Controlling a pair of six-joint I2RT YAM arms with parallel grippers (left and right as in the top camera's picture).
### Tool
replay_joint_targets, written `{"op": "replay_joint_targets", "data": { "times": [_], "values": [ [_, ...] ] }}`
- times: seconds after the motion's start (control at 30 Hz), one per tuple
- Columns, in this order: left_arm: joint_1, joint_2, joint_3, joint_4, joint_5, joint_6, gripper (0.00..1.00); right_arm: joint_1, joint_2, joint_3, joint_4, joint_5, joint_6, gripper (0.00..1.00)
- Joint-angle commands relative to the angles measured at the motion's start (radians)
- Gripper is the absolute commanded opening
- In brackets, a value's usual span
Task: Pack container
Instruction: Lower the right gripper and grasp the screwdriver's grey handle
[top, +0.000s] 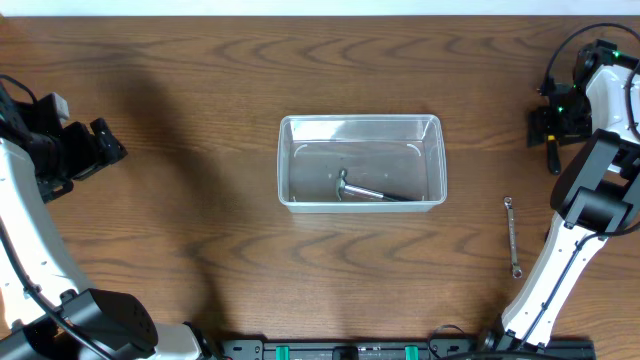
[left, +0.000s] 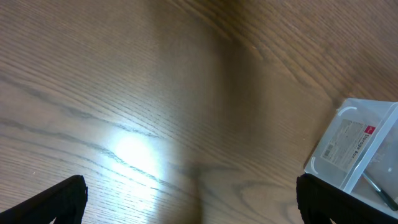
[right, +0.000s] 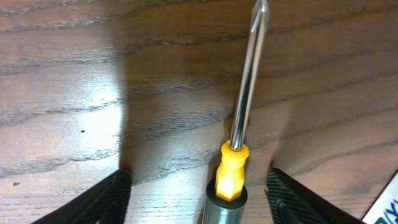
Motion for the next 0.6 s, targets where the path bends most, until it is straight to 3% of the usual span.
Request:
{"op": "replay_joint_targets", "data": {
  "times": [0.0, 0.57],
  "values": [
    [0.004, 0.001, 0.0, -0.003, 0.01, 0.014, 0.98, -0.006, 0.018, 0.002, 0.004, 0.028, 0.027, 0.68],
    [0.004, 0.001, 0.0, -0.003, 0.01, 0.014, 0.98, -0.018, 0.018, 0.002, -0.029, 0.05, 0.03, 0.5]
  ]
}}
